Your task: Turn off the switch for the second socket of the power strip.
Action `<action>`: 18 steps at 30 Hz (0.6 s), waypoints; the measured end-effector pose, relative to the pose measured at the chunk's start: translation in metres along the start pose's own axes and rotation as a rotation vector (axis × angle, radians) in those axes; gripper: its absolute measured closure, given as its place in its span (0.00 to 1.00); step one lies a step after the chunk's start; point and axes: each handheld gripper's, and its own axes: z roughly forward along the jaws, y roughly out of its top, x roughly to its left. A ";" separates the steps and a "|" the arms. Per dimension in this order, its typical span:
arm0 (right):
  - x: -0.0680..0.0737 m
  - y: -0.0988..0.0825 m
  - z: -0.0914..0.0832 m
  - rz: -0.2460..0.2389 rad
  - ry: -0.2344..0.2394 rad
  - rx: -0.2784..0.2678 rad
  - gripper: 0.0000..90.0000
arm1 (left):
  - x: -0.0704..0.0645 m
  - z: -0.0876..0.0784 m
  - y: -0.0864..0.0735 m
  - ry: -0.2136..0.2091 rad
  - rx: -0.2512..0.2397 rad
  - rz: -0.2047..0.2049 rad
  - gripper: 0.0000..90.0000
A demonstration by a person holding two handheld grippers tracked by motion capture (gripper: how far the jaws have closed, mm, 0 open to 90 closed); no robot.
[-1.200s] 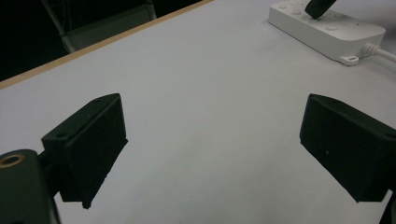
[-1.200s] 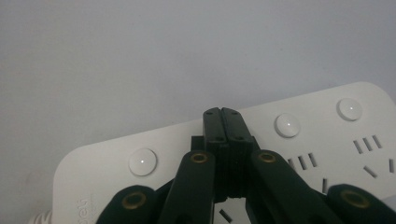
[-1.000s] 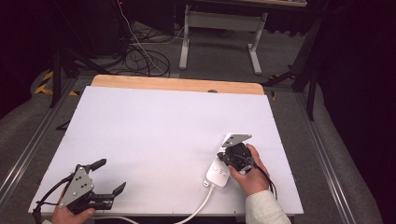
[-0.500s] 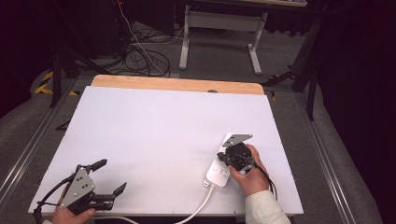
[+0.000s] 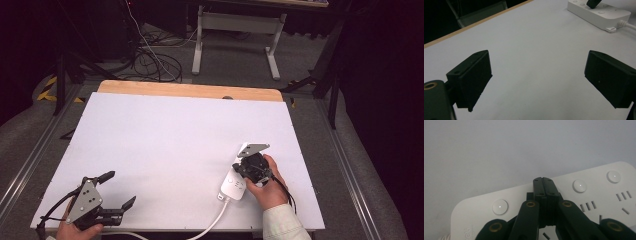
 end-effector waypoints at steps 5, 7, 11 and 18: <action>0.001 0.000 0.000 0.001 -0.002 0.002 1.00 | 0.000 0.000 0.000 -0.001 0.000 0.001 0.09; 0.000 0.000 0.000 0.002 -0.002 0.004 1.00 | 0.000 0.000 0.000 -0.001 -0.001 0.001 0.09; 0.001 0.000 0.001 -0.003 -0.003 0.011 1.00 | 0.000 0.000 0.000 0.002 0.001 0.007 0.09; -0.001 -0.002 -0.001 0.025 0.005 -0.003 1.00 | 0.000 0.000 0.000 0.000 0.000 0.001 0.09</action>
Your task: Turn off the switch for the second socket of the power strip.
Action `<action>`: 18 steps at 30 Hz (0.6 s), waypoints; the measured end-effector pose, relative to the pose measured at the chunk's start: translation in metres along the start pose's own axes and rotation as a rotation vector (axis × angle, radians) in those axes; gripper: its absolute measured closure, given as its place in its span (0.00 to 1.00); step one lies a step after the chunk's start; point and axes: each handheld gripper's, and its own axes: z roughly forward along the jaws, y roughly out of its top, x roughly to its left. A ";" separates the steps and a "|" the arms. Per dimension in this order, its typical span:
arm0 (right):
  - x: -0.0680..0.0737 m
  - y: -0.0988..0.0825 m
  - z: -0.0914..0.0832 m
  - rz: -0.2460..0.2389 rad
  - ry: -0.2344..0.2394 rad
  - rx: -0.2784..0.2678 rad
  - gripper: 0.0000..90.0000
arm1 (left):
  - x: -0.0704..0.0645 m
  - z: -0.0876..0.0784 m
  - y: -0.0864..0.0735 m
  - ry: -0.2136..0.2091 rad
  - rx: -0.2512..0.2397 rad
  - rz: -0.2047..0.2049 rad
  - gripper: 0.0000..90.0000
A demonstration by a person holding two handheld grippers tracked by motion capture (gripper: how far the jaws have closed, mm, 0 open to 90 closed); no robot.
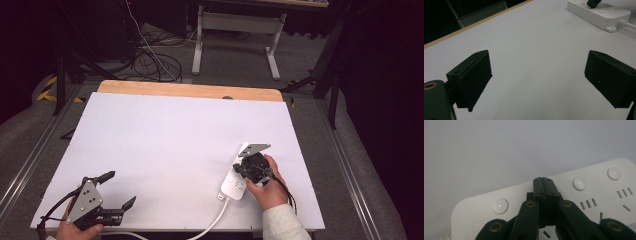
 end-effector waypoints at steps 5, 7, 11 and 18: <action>0.001 0.000 -0.007 -0.014 -0.017 -0.043 1.00 | 0.003 0.000 0.000 0.002 -0.002 -0.006 0.09; 0.003 0.002 -0.014 -0.022 -0.018 -0.073 1.00 | 0.002 0.000 0.000 0.002 0.001 -0.005 0.09; 0.005 0.003 -0.023 -0.026 -0.018 -0.110 1.00 | 0.001 0.000 0.000 0.001 0.000 -0.004 0.09; 0.007 0.005 -0.029 -0.022 0.001 -0.158 1.00 | 0.001 0.000 0.000 0.000 0.000 -0.006 0.09</action>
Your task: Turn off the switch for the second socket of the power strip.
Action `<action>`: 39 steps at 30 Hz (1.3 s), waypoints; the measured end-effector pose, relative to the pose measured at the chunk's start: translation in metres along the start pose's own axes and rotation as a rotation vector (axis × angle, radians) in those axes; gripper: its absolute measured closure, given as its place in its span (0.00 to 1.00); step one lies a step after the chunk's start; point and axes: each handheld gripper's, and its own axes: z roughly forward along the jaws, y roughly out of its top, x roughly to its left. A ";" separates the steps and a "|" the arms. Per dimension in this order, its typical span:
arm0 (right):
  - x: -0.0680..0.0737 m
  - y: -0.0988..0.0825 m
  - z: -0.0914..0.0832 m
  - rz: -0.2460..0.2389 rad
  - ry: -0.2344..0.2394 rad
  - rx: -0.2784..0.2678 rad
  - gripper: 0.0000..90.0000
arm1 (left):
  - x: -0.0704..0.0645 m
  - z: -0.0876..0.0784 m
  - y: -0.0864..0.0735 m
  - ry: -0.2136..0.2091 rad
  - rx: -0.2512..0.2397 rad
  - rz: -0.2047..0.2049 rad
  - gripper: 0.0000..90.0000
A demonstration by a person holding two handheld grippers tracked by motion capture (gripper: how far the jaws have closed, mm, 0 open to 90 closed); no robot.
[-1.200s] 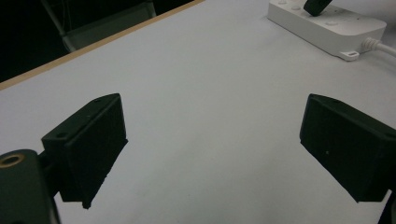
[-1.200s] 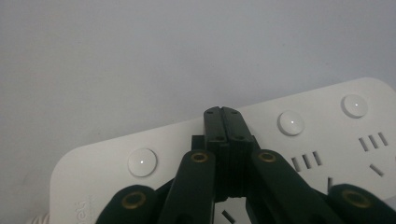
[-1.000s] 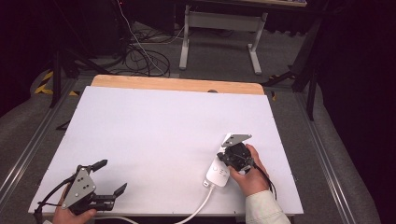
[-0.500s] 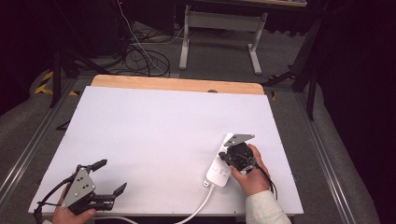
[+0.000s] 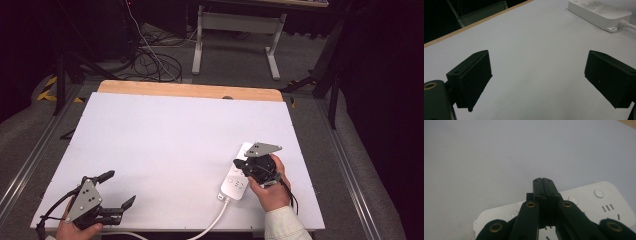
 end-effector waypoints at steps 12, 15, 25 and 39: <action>0.006 0.006 -0.014 -0.038 0.006 -0.059 1.00 | 0.001 0.000 0.000 0.003 -0.001 0.000 0.09; 0.006 0.006 -0.014 -0.039 0.006 -0.059 1.00 | 0.001 0.000 0.000 0.004 0.000 0.001 0.09; 0.007 0.007 -0.019 -0.041 0.012 -0.072 0.82 | 0.001 -0.001 0.000 0.006 0.000 -0.003 0.09; 0.007 0.004 -0.040 -0.009 0.030 -0.169 0.44 | 0.002 -0.002 0.001 0.010 0.001 -0.004 0.09</action>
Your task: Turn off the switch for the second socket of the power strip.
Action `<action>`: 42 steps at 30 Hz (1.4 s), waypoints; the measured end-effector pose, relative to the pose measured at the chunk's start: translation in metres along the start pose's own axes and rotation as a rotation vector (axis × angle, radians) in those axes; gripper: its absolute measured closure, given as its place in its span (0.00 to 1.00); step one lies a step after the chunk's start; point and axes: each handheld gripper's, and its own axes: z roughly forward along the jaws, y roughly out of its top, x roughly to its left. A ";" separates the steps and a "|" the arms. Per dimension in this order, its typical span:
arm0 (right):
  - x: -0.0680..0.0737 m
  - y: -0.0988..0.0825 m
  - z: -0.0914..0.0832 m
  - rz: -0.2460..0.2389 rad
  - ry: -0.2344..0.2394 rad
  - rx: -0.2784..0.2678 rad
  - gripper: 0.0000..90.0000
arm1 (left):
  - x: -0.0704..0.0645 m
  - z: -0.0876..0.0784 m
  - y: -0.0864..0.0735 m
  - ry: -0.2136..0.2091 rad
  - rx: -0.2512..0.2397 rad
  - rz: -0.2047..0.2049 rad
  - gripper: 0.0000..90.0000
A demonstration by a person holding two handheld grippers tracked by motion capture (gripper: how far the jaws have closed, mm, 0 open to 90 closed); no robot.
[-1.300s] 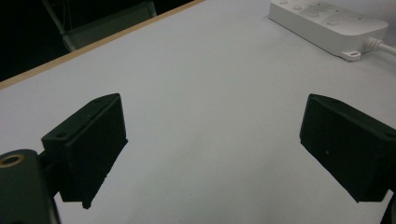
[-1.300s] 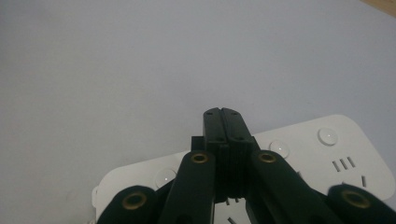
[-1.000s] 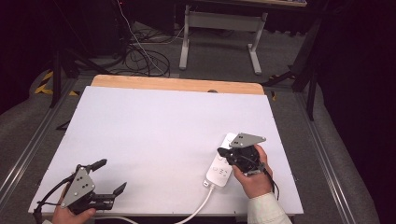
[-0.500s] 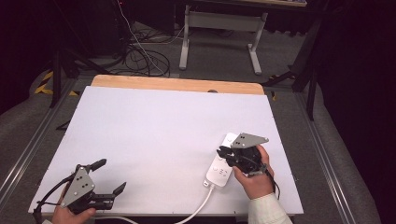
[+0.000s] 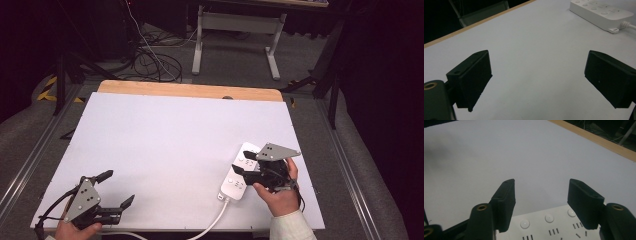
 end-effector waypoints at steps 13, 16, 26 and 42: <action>0.001 -0.012 -0.015 0.006 -0.007 -0.078 0.34 | 0.002 -0.002 0.000 0.008 -0.010 -0.001 0.09; 0.000 -0.018 -0.019 0.005 -0.010 -0.085 0.32 | 0.001 -0.003 0.000 0.006 -0.010 -0.013 0.09; -0.005 -0.035 -0.030 0.019 0.006 -0.097 0.30 | 0.004 -0.007 0.001 0.011 -0.015 -0.019 0.09; -0.021 -0.078 -0.035 0.091 0.046 -0.127 0.28 | 0.008 -0.011 0.001 0.021 -0.022 -0.046 0.09</action>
